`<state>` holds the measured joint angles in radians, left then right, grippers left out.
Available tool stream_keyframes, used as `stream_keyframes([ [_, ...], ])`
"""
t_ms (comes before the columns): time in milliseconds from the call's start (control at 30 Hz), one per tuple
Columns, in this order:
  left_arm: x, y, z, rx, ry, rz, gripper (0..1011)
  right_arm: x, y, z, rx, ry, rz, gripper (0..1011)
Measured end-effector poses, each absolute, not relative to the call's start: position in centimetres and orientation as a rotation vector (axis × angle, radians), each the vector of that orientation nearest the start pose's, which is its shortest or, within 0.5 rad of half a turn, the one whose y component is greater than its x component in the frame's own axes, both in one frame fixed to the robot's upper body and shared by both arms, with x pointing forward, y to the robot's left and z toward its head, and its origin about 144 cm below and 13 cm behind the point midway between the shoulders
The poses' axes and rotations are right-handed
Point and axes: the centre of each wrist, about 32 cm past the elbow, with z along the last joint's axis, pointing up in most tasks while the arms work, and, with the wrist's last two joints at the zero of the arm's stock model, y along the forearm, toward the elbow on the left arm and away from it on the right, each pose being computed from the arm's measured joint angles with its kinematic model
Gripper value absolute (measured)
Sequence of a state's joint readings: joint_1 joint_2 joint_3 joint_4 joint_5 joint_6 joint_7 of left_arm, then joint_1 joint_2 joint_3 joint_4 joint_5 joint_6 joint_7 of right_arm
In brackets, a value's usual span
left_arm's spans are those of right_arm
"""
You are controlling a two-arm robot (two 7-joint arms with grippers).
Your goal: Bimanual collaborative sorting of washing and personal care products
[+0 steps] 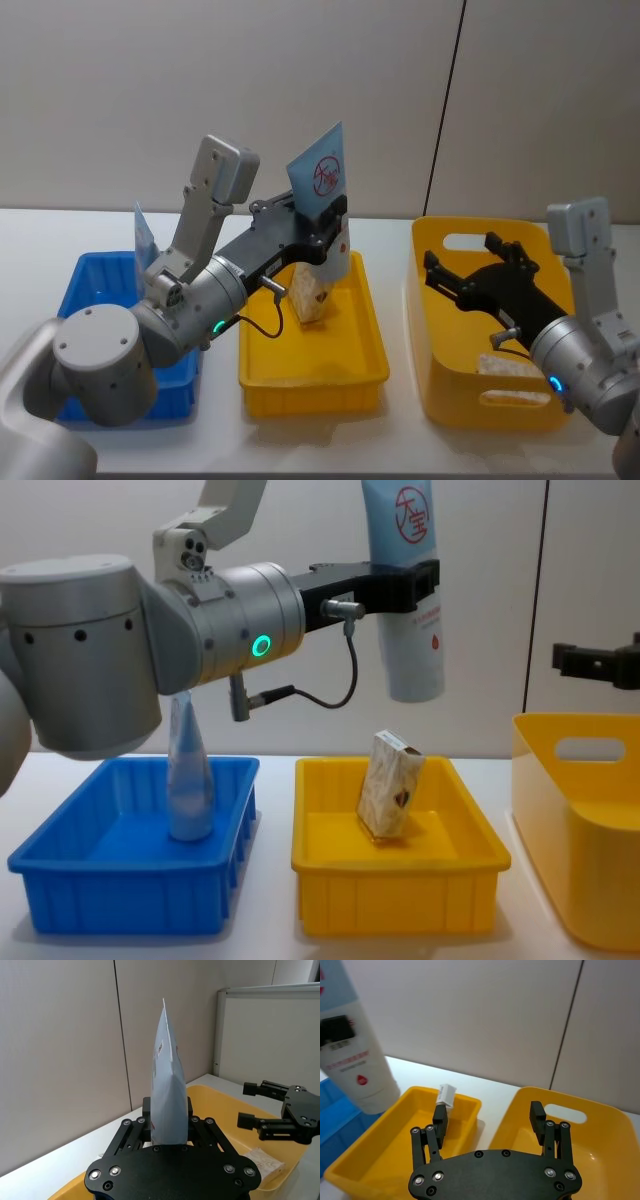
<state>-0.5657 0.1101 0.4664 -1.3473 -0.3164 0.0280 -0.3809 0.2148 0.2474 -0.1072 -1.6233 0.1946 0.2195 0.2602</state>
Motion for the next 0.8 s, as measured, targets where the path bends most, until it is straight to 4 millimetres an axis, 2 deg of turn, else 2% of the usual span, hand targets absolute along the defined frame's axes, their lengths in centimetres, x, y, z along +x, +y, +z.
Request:
stream_keyframes([
  [400, 57.8, 12.3, 127.1, -0.145, -0.169, 0.744, 286, 51.4, -26.4, 124.0, -0.077, -0.085, -1.039, 1002],
  [800, 57.8, 12.2, 127.1, -0.145, -0.170, 0.741, 286, 53.0, -25.6, 124.8, -0.117, -0.113, -0.868, 1002],
])
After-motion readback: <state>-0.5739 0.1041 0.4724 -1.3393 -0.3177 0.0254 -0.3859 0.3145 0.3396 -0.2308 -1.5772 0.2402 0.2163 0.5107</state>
